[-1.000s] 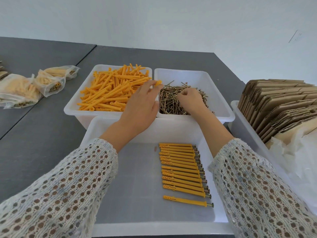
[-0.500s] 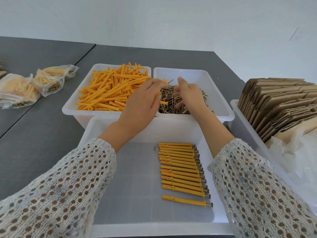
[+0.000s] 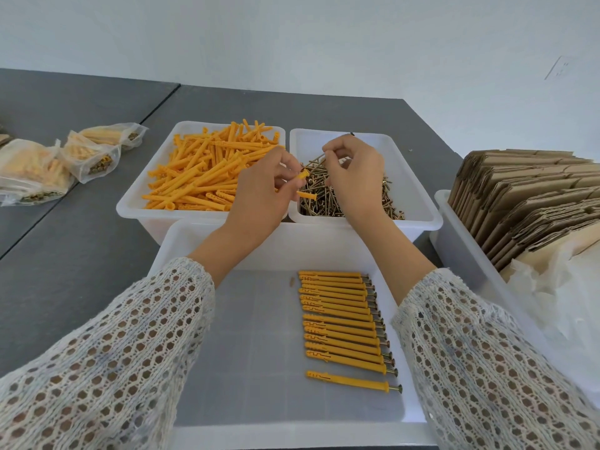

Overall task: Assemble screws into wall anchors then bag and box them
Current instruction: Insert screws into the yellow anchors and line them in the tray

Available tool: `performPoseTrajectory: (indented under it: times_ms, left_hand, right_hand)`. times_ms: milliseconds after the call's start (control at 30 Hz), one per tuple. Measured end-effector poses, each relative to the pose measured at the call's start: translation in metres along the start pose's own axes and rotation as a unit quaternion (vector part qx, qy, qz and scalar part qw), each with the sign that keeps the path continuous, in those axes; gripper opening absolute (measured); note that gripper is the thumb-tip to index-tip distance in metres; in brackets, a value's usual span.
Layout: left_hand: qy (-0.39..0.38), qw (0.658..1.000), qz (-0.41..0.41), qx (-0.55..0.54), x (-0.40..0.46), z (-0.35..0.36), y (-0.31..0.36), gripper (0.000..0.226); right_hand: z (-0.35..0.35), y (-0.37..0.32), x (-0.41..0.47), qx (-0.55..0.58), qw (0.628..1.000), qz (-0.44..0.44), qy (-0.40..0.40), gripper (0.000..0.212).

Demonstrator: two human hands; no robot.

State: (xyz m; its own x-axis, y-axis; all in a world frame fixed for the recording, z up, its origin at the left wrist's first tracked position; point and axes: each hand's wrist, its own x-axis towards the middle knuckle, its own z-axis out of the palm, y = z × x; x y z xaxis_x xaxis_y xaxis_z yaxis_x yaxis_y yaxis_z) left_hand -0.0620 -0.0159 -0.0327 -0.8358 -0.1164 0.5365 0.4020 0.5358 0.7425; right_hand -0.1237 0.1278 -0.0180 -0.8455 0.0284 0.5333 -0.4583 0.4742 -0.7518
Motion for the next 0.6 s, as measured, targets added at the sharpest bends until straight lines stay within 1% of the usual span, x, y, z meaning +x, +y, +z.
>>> performPoseTrajectory:
  times_ms: [100,233,400,467,600]
  left_hand:
    - [0.005,1.0,-0.006,0.0,0.0,0.0,-0.001,0.009]
    - [0.014,1.0,-0.018,0.009,-0.001,-0.001,-0.001,0.009]
    - [0.029,0.999,-0.031,0.016,0.0,-0.004,0.0,0.009]
    - [0.032,0.999,-0.035,0.014,0.0,-0.005,0.001,0.008]
    - [0.029,0.998,-0.041,0.022,0.0,-0.004,0.002,0.009]
  right_hand:
    - [0.008,-0.008,-0.004,0.06,0.998,0.017,0.004,0.015]
    - [0.013,-0.013,-0.008,0.128,0.989,0.079,-0.001,0.013]
    - [0.004,-0.012,-0.004,0.21,0.963,0.164,0.048,0.015]
    - [0.002,-0.011,-0.003,0.215,0.961,0.17,0.044,0.014]
    - [0.004,-0.014,-0.006,0.185,0.972,0.141,0.007,0.01]
